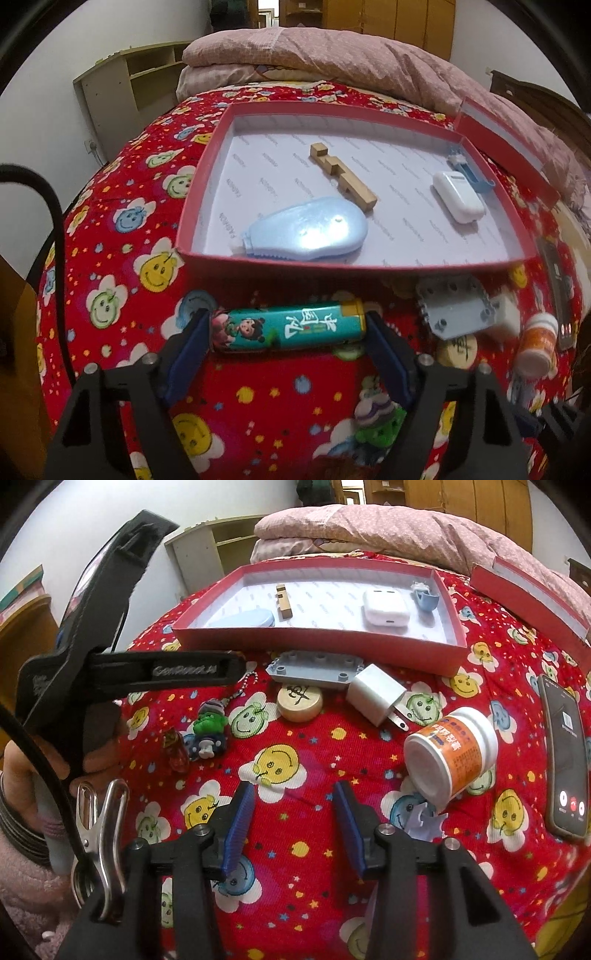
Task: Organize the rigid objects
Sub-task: 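Grasp the teal printed stick with the left gripper while the right grasps the white charger plug, then carry the teal stick and white plug over the tray, then lower both items into the tray and open both grippers, then withdraw both grippers from the tray toward the remaining items, then grasp the lavender plastic clip with the right gripper while the left grasps the red keychain toy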
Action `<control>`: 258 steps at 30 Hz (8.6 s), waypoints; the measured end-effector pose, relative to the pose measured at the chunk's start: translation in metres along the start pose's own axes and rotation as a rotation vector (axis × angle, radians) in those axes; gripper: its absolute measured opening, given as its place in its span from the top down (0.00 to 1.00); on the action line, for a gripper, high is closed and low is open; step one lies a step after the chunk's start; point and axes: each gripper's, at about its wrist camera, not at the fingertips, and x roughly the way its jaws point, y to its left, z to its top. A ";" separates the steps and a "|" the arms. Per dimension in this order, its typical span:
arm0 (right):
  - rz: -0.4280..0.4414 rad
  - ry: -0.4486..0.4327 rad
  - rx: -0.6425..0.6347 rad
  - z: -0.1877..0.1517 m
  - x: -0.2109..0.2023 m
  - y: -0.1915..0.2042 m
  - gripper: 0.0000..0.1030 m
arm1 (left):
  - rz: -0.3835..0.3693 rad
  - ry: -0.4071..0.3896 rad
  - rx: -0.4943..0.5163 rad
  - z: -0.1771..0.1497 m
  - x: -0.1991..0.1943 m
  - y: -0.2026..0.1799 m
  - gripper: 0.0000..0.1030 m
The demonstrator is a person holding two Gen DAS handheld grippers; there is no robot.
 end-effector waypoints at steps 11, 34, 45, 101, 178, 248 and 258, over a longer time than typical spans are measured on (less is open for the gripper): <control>-0.040 -0.030 0.100 0.024 -0.002 -0.029 0.55 | 0.003 -0.009 -0.010 -0.017 -0.007 0.019 0.17; -0.093 -0.069 0.072 0.044 0.019 -0.047 0.62 | -0.003 -0.036 0.000 -0.021 -0.008 0.019 0.17; -0.053 -0.082 0.082 0.037 0.005 -0.040 0.63 | -0.022 -0.053 -0.005 -0.019 -0.026 0.020 0.17; -0.080 -0.122 0.109 0.126 0.016 -0.066 0.63 | -0.027 -0.083 0.062 0.079 0.001 -0.011 0.18; -0.093 -0.090 0.131 0.068 -0.018 -0.050 0.60 | -0.068 -0.044 0.055 0.014 -0.042 0.006 0.17; -0.081 -0.026 0.180 -0.051 -0.039 -0.040 0.54 | -0.122 -0.049 0.222 -0.079 -0.041 -0.026 0.35; -0.107 -0.030 0.166 -0.052 -0.039 -0.038 0.57 | -0.164 -0.037 0.216 -0.081 -0.048 -0.021 0.59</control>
